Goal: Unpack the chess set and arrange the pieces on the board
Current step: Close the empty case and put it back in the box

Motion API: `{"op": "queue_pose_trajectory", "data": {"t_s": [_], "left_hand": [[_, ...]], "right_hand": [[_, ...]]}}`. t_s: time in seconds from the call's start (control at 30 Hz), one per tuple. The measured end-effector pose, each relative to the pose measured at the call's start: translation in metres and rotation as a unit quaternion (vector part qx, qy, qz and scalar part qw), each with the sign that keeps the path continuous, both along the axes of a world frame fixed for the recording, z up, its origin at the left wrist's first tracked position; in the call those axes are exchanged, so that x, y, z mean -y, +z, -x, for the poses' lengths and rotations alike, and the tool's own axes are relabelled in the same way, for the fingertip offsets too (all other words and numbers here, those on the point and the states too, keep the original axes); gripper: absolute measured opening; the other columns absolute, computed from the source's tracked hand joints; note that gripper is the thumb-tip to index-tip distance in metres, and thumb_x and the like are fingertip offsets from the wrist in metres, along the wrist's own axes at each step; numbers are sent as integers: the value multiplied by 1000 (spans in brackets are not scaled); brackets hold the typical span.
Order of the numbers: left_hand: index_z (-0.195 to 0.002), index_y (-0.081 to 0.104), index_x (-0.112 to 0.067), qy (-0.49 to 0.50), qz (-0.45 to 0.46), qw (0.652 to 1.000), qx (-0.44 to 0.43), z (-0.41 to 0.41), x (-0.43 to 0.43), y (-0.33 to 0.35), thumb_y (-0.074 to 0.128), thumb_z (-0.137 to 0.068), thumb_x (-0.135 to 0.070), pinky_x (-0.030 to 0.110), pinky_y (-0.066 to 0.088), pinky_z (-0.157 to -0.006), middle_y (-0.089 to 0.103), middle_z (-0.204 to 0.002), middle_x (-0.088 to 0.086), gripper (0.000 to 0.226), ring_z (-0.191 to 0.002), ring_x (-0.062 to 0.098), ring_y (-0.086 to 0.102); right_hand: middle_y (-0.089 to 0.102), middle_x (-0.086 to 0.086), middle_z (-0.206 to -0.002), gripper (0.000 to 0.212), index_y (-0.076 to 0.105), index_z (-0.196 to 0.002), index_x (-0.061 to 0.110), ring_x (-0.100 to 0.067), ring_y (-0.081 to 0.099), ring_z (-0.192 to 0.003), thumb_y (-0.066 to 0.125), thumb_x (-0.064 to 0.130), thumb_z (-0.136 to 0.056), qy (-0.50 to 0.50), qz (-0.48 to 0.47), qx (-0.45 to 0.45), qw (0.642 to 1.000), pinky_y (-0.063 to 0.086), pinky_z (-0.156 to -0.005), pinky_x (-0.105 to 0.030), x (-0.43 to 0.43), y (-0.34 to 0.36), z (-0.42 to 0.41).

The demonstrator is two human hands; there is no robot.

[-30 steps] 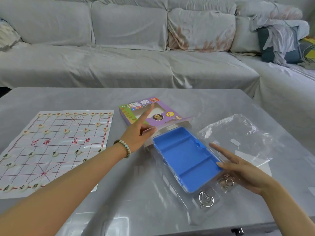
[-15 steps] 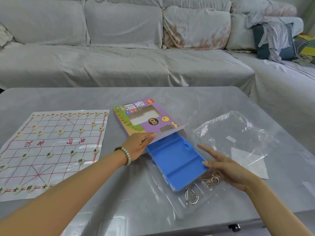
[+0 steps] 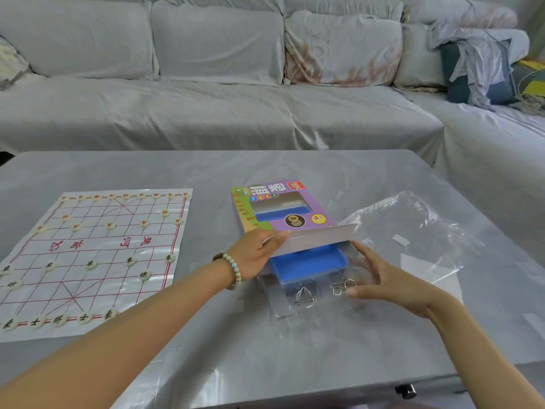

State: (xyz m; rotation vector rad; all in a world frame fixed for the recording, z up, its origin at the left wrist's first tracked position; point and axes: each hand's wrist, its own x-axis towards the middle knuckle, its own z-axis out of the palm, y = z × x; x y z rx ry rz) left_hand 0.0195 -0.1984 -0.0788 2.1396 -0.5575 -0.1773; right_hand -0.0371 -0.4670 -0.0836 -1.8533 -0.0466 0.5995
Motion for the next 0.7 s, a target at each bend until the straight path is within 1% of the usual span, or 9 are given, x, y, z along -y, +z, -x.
{"op": "queue_pose_trajectory", "data": {"t_s": [0.1, 0.17, 0.27, 0.33, 0.4, 0.5, 0.57, 0.63, 0.7], "left_hand": [[-72, 50, -3, 9, -11, 1000, -21, -1, -2, -5, 30, -87, -68, 36, 37, -67, 44, -73, 6, 70, -68, 15, 38], [-82, 55, -11, 17, -16, 999, -39, -3, -3, -8, 24, -76, -80, 40, 40, -73, 48, -85, 3, 76, -76, 12, 41], [-85, 50, -18, 26, -26, 998, -43, -3, 0, 3, 25, -79, -74, 30, 36, -69, 44, -85, 2, 62, -75, 14, 40], [-77, 49, -8, 35, -25, 998, -37, -5, 1, 13, 30, -92, -59, 20, 30, -59, 39, -75, 7, 56, -65, 16, 35], [-78, 53, 2, 32, -27, 999, -35, -9, 1, 20, 30, -96, -47, 18, 27, -54, 40, -73, 13, 57, -63, 17, 35], [-98, 65, -5, 14, -33, 997, -68, -11, 2, 26, 29, -97, -45, 18, 35, -58, 55, -82, 10, 53, -70, 16, 46], [-90, 65, -13, 2, -50, 997, -67, -9, 5, 28, 29, -97, -46, 19, 32, -55, 51, -75, 1, 50, -64, 14, 42], [-75, 60, -17, 4, -60, 996, -61, -4, 8, 29, 31, -96, -51, 22, 27, -55, 43, -67, 0, 50, -58, 13, 36], [-80, 61, -5, 5, -68, 996, -56, -2, 9, 30, 30, -88, -61, 25, 26, -56, 41, -68, 3, 65, -58, 14, 33]], "right_hand": [[54, 7, -123, 93, 25, -137, 41, -13, 68, -86, 83, 18, -67, -51, 31, 57, 997, 54, -67, -27, -10, -8, -2], [61, -4, -112, 82, 35, -132, 35, -12, 67, -78, 84, 26, -66, -113, 34, 107, 987, 53, -60, -28, -21, -17, -7], [62, -4, -79, 71, 39, -124, 29, -12, 57, -53, 74, 49, -66, -202, 29, 155, 967, 49, -49, -30, -36, -25, -15], [59, -5, -66, 75, 36, -121, 36, -16, 58, -54, 67, 63, -59, -217, 26, 162, 962, 50, -53, -30, -40, -26, -17], [58, -5, -65, 74, 33, -120, 43, -17, 59, -60, 66, 67, -57, -213, 33, 171, 961, 50, -58, -31, -39, -26, -19], [56, -1, -61, 55, 38, -99, 55, -19, 56, -59, 69, 71, -57, -238, 58, 210, 947, 53, -65, -42, -35, -28, -24], [61, 1, -74, 60, 39, -97, 48, -17, 57, -61, 69, 76, -53, -253, 77, 224, 938, 53, -69, -45, -34, -27, -26], [58, 6, -100, 69, 38, -102, 36, -14, 57, -64, 67, 75, -53, -255, 107, 225, 934, 51, -72, -41, -37, -23, -24], [54, 6, -101, 70, 36, -104, 26, -12, 55, -65, 67, 70, -58, -264, 157, 223, 925, 45, -67, -34, -40, -20, -22]]}}
